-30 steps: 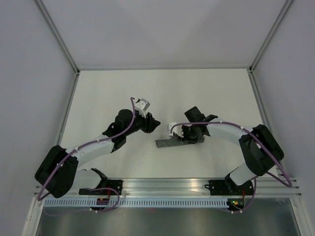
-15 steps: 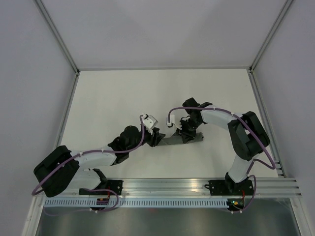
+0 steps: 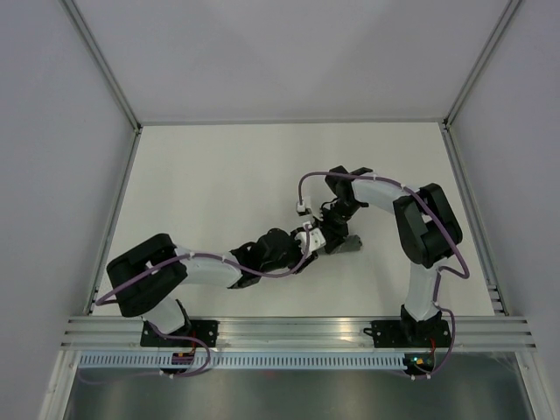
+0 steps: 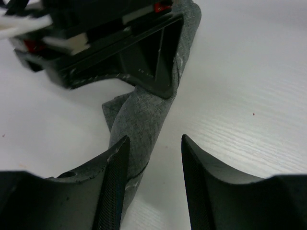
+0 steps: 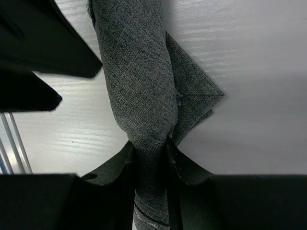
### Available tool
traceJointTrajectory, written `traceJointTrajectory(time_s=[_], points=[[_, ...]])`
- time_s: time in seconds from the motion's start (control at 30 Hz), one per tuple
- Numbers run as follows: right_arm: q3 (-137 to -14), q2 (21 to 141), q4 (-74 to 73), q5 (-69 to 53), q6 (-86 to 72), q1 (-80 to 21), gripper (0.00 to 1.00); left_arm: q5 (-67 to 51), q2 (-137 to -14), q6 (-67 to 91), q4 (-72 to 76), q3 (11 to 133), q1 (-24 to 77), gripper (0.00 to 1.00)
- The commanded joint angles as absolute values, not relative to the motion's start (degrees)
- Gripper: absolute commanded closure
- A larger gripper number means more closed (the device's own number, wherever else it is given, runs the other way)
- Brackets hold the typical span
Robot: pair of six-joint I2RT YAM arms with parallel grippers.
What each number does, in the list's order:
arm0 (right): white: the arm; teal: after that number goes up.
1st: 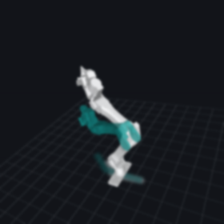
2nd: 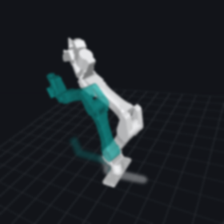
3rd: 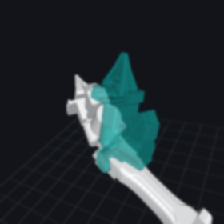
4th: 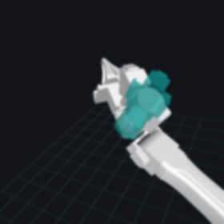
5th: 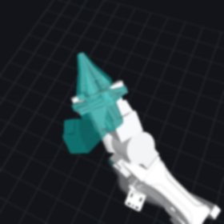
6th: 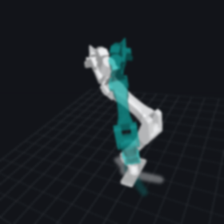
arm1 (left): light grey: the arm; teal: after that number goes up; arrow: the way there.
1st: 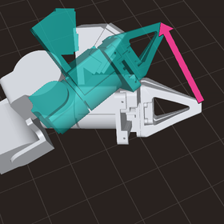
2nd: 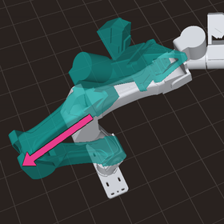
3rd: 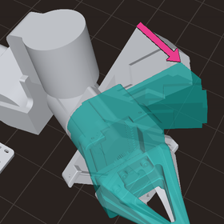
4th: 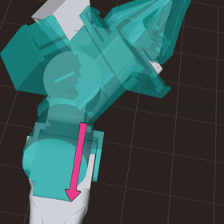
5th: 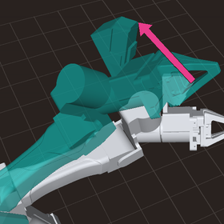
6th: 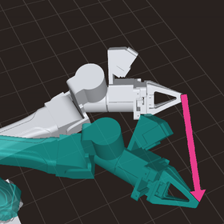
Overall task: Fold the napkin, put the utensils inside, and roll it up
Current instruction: Roll the napkin at the center of the board.
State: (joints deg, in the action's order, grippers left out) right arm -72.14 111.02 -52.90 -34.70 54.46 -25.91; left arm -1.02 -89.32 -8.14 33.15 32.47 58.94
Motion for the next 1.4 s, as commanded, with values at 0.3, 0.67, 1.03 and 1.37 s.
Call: traceJointTrajectory(time_s=[0.3, 0.67, 1.03, 1.37], points=[[-76.9, 121.99, -62.31, -33.48, 57.92, -23.64, 0.72, 1.32, -99.84, -21.71, 24.62, 44.03, 60.47, 0.48], [-80.15, 124.89, -64.95, -33.92, 58.62, -22.68, 0.71, 0.88, -104.5, -24.26, 20.83, 48.25, 60.56, 0.48], [-83.23, 125.86, -66.18, -35.6, 57.75, -21.62, 0.56, 0.26, -108.37, -22.68, 18.46, 50.01, 60.56, 0.56], [-85.87, 120.43, -62.94, -35.6, 51.43, -21.09, 0.3, 4.47, -111.97, -16.01, 17.31, 51.77, 60.47, 0.66]])
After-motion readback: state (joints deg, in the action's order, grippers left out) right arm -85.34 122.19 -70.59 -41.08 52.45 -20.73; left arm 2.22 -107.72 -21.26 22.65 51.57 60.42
